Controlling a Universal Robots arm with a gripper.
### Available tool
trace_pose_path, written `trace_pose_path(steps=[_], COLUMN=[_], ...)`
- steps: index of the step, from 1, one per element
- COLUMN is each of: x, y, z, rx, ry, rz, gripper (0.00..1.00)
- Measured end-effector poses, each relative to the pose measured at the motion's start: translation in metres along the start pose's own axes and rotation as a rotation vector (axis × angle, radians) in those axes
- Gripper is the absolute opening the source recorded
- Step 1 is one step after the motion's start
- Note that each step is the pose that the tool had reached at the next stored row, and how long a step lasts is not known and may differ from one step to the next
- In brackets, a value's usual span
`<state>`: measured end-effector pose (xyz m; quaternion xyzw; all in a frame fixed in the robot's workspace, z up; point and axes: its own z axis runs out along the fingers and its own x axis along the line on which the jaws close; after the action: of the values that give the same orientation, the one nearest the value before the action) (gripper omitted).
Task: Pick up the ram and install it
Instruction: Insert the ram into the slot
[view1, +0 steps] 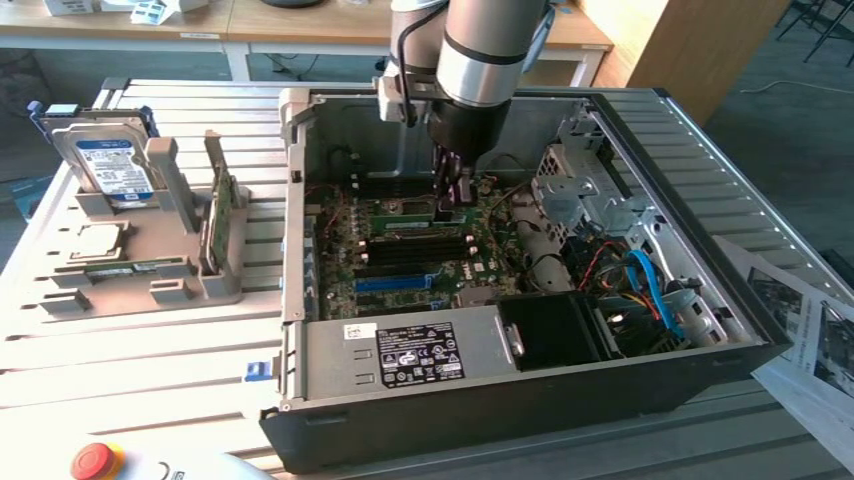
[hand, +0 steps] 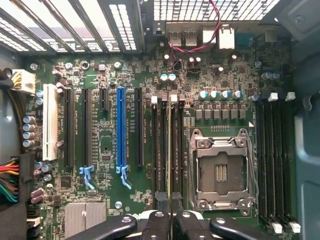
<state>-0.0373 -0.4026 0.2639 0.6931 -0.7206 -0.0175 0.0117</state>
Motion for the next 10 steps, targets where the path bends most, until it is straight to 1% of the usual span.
trace_pose_path(steps=[7,10], x=[0.0001,0.0001], y=[-0.0004,-0.0004], z=[0.0093,0.0104], rx=[0.0,0.0001], ry=[0.0007,0.0008], rz=[0.0,0.0], gripper=[0.12,0.12])
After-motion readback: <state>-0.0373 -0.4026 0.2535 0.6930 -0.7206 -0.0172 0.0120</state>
